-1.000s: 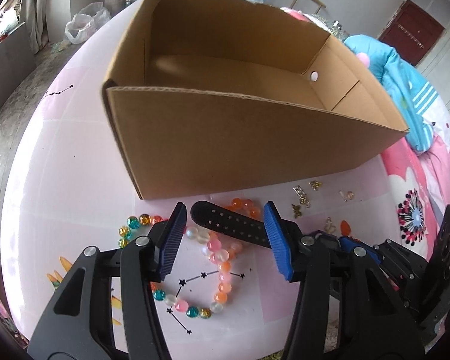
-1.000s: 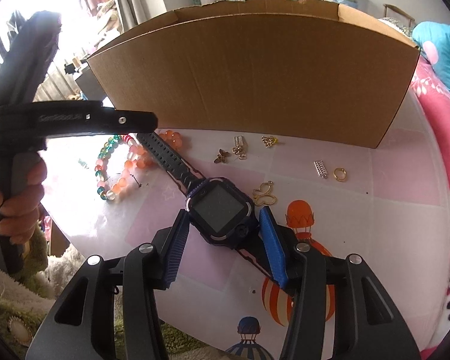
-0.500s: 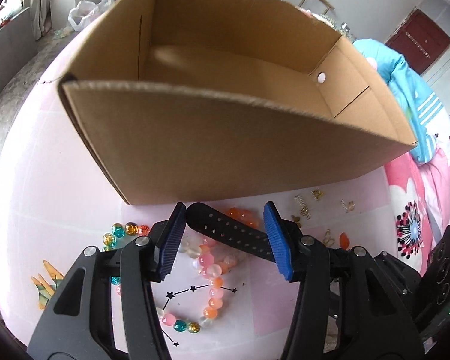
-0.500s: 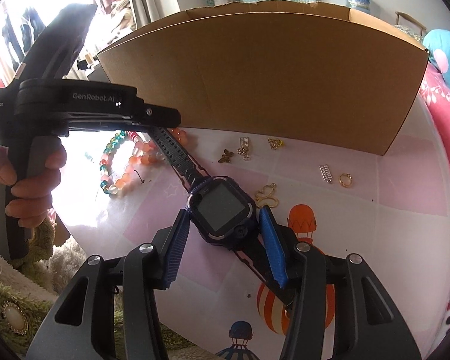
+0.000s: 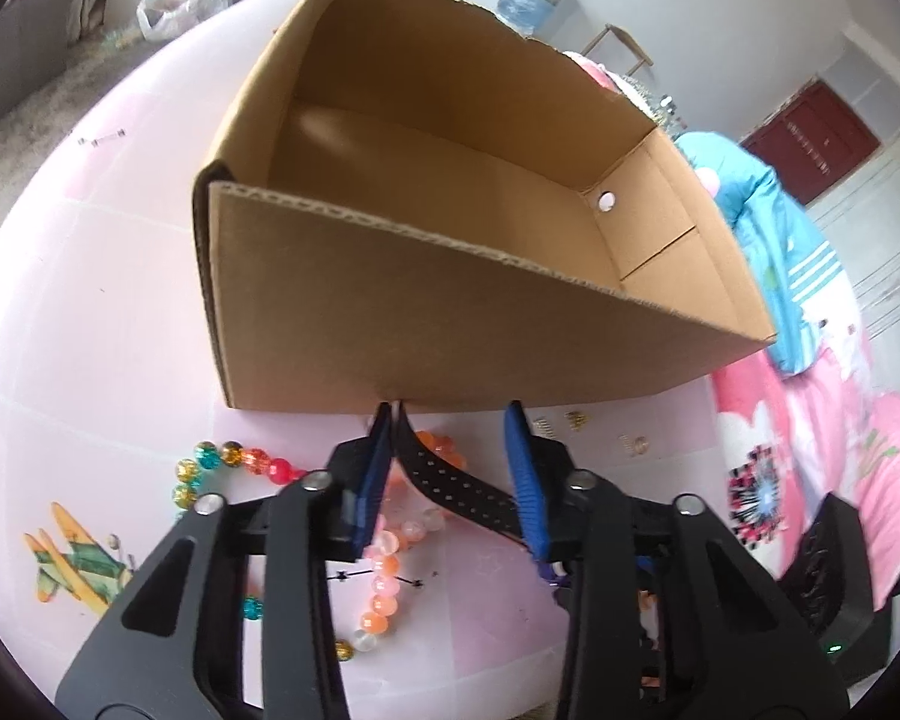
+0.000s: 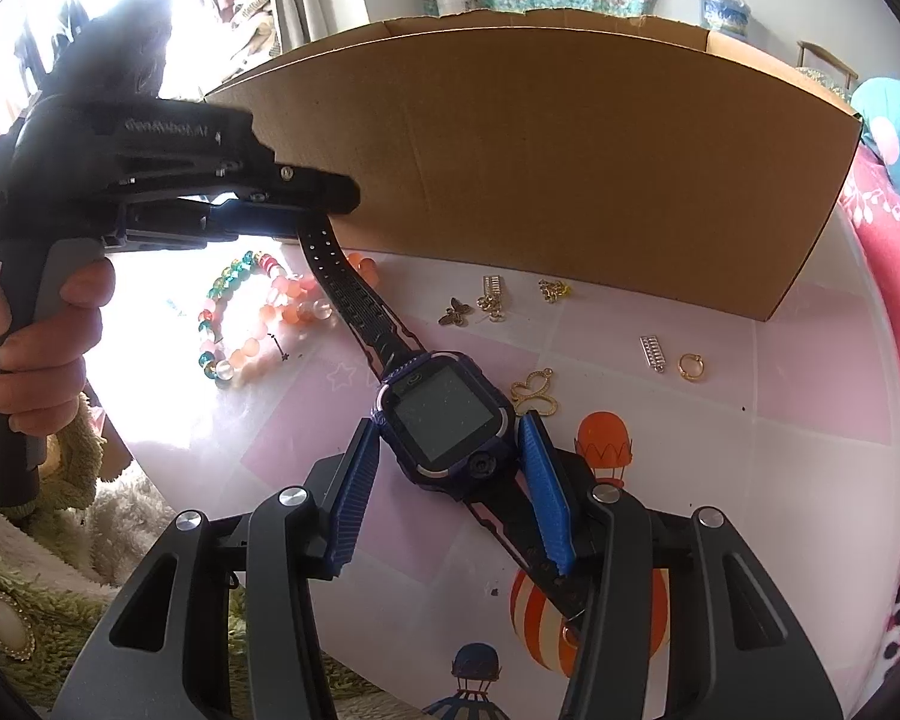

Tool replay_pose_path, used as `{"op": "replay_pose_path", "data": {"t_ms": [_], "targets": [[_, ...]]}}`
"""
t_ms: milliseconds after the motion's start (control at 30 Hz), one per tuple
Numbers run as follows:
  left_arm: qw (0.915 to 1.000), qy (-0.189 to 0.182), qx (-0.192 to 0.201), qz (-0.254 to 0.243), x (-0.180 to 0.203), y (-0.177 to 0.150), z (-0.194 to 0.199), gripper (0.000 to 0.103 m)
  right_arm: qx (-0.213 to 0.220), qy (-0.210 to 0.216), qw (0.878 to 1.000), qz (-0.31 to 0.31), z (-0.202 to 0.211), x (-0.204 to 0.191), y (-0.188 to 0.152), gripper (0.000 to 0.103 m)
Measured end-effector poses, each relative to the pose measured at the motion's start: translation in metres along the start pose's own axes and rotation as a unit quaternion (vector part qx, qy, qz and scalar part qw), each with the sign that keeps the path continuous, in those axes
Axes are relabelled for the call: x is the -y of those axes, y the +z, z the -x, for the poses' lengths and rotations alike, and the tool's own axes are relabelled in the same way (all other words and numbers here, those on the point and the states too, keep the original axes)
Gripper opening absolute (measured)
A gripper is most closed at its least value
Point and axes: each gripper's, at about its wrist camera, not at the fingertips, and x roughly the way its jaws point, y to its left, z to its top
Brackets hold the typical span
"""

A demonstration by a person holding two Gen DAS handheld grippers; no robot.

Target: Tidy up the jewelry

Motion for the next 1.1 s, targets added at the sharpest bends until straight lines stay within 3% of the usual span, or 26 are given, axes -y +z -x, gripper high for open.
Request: {"op": "replay_pose_path", "data": {"t_ms": [100, 200, 367, 533, 667, 900, 1100], "targets": [[0.9980, 0.043, 0.010, -0.046, 0.009, -0.003, 0.002, 0.011, 0.001, 0.000, 1.000, -0.001, 0.000, 0.001, 0.001, 0.047], [0.9920, 0.072, 0.027, -0.100, 0.022, -0.008, 0.006, 0.002, 0.002, -0.001, 1.000, -0.002, -0.001, 0.000, 0.000, 0.047], [0.9821, 0.102, 0.042, -0.153, 0.038, -0.016, 0.010, 0.002, -0.005, 0.001, 1.000, -0.027, 0.003, 0.008, 0.004, 0.047], [0.9776, 0.114, 0.045, -0.171, 0.045, -0.026, 0.013, 0.002, 0.026, -0.009, 0.993, -0.111, 0.046, 0.041, -0.001, 0.047], [0.9773, 0.111, 0.043, -0.175, 0.047, -0.033, 0.013, 0.002, 0.003, -0.031, 0.980, -0.196, 0.066, 0.069, -0.020, 0.047], [0.9766, 0.105, 0.038, -0.184, 0.045, -0.038, 0.014, 0.002, -0.029, -0.036, 0.957, -0.286, 0.053, 0.089, -0.044, 0.042], [0.9777, 0.102, 0.037, -0.180, 0.042, -0.038, 0.013, 0.002, -0.031, -0.047, 0.957, -0.286, 0.040, 0.085, -0.032, 0.038]]}}
